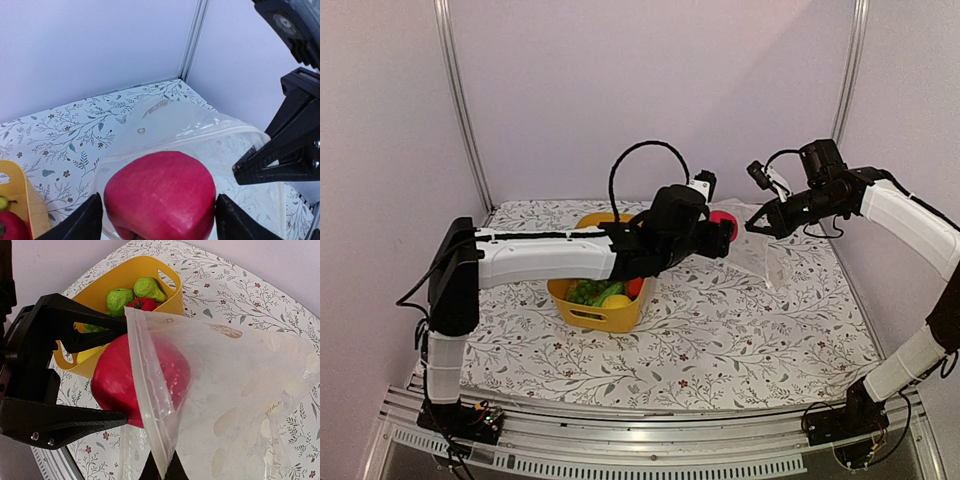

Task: Place the food in the zip-top bag and seal the zipper
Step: Place the fake fruit in the zipper food storage bag, then adjust the zipper food storage bag at the center of the board.

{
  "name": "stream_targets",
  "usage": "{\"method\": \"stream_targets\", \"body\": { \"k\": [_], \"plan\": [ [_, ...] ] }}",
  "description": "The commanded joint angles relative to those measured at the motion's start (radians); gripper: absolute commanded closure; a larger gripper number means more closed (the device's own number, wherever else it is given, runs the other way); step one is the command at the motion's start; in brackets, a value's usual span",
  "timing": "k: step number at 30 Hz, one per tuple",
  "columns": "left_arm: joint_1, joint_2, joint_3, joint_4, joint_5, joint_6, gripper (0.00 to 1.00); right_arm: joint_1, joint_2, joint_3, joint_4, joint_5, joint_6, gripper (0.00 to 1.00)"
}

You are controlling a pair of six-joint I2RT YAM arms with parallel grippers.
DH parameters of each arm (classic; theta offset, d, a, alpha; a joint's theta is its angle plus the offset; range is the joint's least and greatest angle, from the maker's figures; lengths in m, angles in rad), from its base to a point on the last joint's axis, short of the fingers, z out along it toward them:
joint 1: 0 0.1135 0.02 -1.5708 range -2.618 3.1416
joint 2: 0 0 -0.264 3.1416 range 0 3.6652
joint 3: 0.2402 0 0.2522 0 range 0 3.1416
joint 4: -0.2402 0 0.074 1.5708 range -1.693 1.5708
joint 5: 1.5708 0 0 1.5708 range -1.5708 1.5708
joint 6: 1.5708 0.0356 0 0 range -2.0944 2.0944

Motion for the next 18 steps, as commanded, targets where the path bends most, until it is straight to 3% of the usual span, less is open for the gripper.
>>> {"method": "stream_targets", "body": {
  "k": [1, 5, 9, 15, 18],
  "plan": [
    [-0.023, 0.000, 0.044, 0.002, -0.056, 0.066, 0.17, 0.002, -0.024, 0.042, -0.008, 0.004, 0.023, 1.00],
    [-0.056, -0.018, 0.061, 0.046, -0.089, 0.219, 0.08, -0.006, -0.005, 0.057, -0.011, -0.027, 0.035, 1.00],
    [-0.094, -0.091, 0.005, 0.129, -0.104, 0.331, 0.07, -0.035, 0.019, 0.071, -0.014, -0.038, 0.041, 1.00],
    [-0.132, -0.316, -0.236, 0.250, -0.075, 0.332, 0.09, -0.130, 0.087, 0.180, -0.031, 0.091, 0.026, 1.00],
    [-0.130, -0.421, -0.361, 0.210, -0.081, 0.274, 0.10, -0.185, 0.127, 0.322, -0.080, 0.260, 0.006, 1.00]
  ]
}}
